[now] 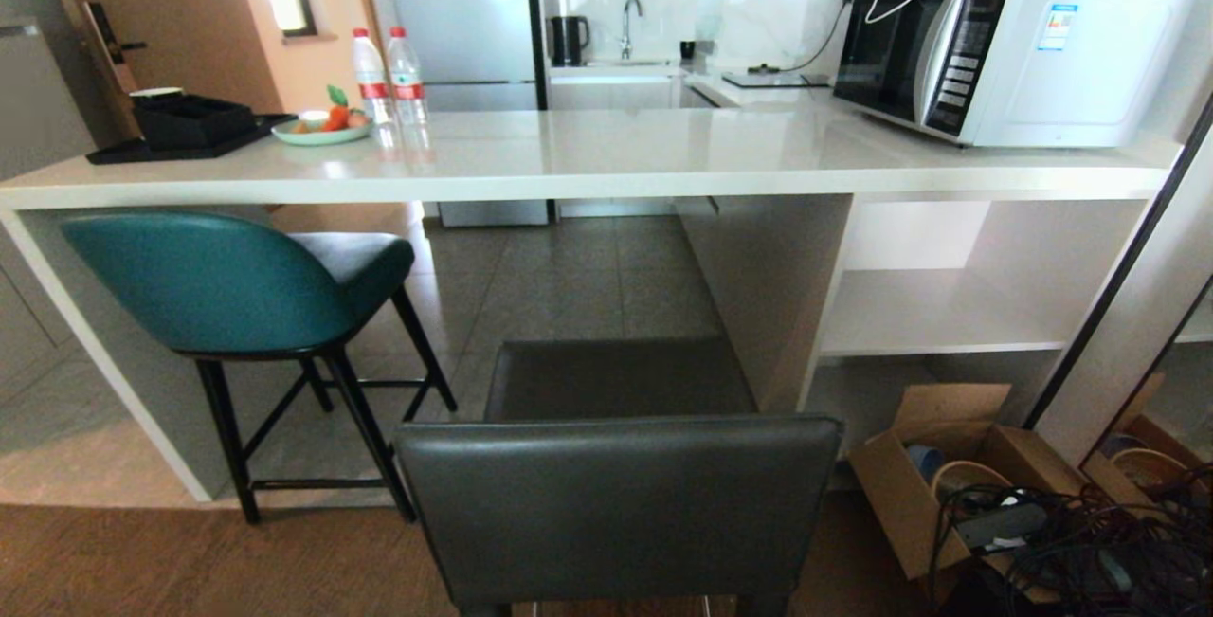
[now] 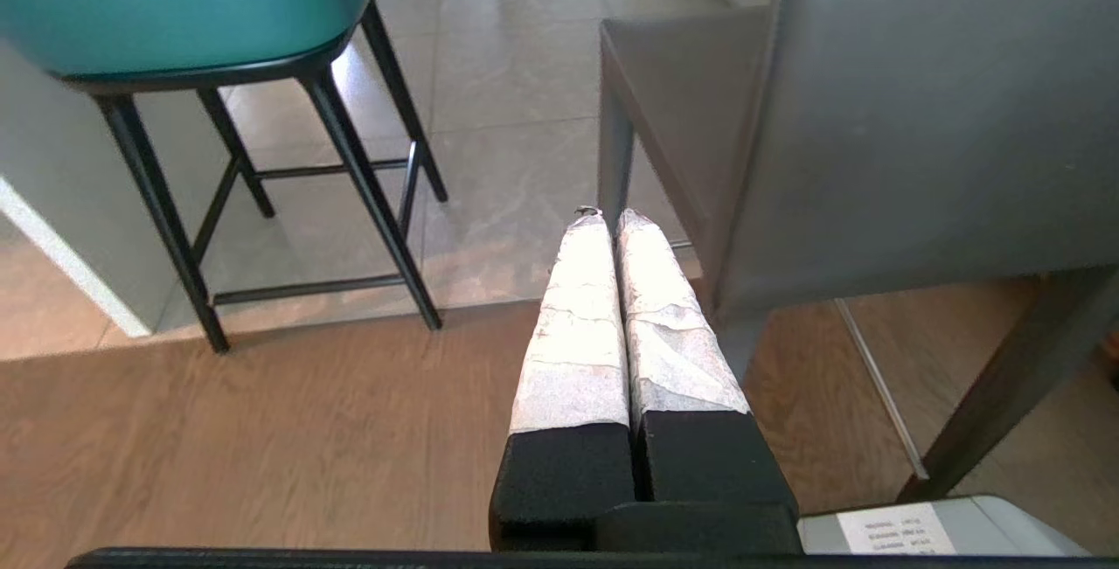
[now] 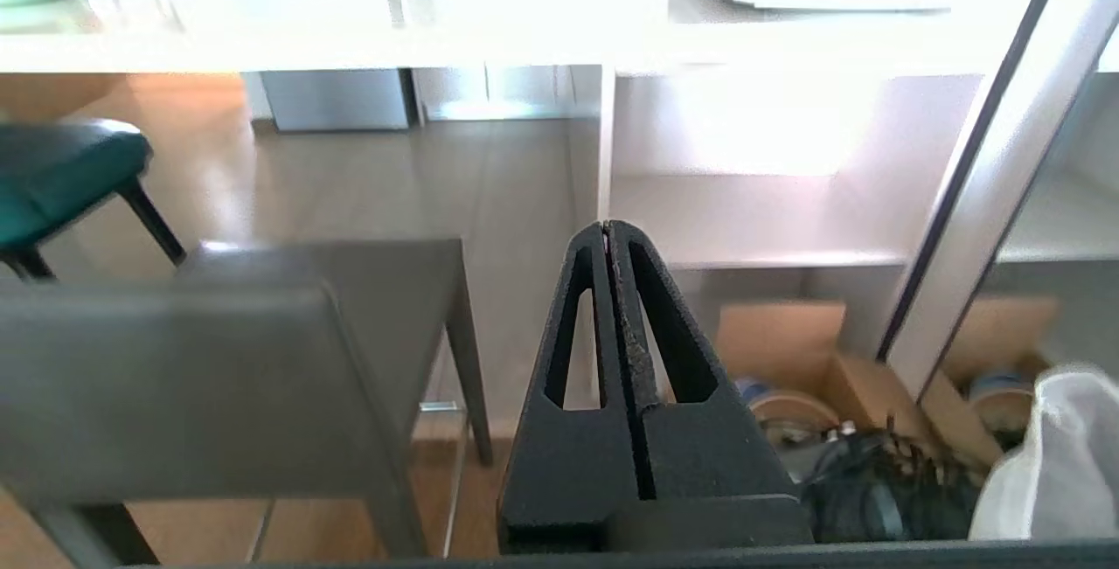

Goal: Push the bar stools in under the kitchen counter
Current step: Pull the blue chair out from under the dining table

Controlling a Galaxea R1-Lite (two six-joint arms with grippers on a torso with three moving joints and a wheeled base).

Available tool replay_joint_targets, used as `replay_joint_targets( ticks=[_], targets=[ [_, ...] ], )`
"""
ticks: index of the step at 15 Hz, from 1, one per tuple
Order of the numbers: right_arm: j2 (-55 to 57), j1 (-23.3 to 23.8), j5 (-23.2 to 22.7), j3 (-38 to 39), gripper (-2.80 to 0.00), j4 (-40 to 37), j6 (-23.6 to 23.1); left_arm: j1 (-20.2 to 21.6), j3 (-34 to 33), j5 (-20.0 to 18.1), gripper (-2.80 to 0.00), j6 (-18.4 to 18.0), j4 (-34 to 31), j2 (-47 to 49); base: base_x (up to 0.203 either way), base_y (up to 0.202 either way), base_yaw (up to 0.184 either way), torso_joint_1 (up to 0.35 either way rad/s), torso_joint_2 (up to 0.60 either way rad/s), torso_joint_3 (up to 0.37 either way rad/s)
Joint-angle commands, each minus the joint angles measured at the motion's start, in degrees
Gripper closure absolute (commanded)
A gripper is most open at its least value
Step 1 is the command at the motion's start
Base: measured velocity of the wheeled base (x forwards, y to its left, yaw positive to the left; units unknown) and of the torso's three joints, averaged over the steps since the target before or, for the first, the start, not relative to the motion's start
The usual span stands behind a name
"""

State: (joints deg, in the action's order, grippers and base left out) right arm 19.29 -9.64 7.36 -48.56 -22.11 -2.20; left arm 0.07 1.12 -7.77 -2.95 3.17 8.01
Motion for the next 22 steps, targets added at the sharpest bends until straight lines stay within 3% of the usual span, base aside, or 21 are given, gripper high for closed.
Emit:
replay_joint_targets(
  ticks=[1, 4, 8, 11, 13, 15, 17, 19, 22],
  targets=[
    [2.6, 0.9, 0.2, -2.8, 0.00, -2.2, -0.2, 0.0, 0.0, -0.1, 0.00, -0.1, 0.0, 0.1, 0.000, 0.000, 0.000, 0.000, 0.00, 0.000],
    [0.1, 8.1, -2.8, -2.6, 0.00, -5.6, -0.7, 0.0, 0.1, -0.1, 0.00, -0.1, -0.5, 0.1, 0.000, 0.000, 0.000, 0.000, 0.00, 0.000],
    [-10.4, 10.1, -8.1, 4.0, 0.00, -9.6, -2.9, 0.0, 0.1, -0.1, 0.00, -0.1, -0.5, 0.0, 0.000, 0.000, 0.000, 0.000, 0.00, 0.000],
    [-18.6, 9.9, -9.2, 17.3, 0.00, -10.6, -3.3, -0.1, 0.1, -0.8, 0.00, -0.8, -0.4, -0.1, 0.000, 0.000, 0.000, 0.000, 0.00, 0.000],
    [-19.0, 9.8, -9.5, 27.4, 0.00, -6.0, -2.4, -0.1, 0.1, -1.8, 0.00, -1.6, 0.0, -0.1, 0.000, 0.000, 0.000, 0.000, 0.00, 0.000],
    [-19.1, 9.8, -8.7, 38.9, 0.00, 3.8, -2.2, -0.1, 0.6, -9.2, 0.00, -1.4, 0.6, -0.2, 0.000, 0.000, 0.000, 0.000, 0.00, 0.000],
    [-19.2, 9.8, -7.4, 44.5, 0.00, 11.2, -0.9, 0.4, 1.0, -16.3, 0.00, -1.6, 0.2, -0.8, 0.000, 0.000, 0.000, 0.000, 0.00, 0.000],
    [-19.2, 9.8, -7.3, 44.5, 0.00, 11.3, -0.9, 0.4, 1.1, -13.0, 0.00, -1.3, -0.3, -0.7, 0.000, 0.000, 0.000, 0.000, 0.00, 0.000],
    [-19.0, 9.7, -9.6, 44.5, 0.00, 11.3, -2.3, 0.1, 0.5, 4.1, 0.00, -0.1, -2.3, -1.1, 0.000, 0.000, 0.000, 0.000, 0.00, 0.000]
  ],
)
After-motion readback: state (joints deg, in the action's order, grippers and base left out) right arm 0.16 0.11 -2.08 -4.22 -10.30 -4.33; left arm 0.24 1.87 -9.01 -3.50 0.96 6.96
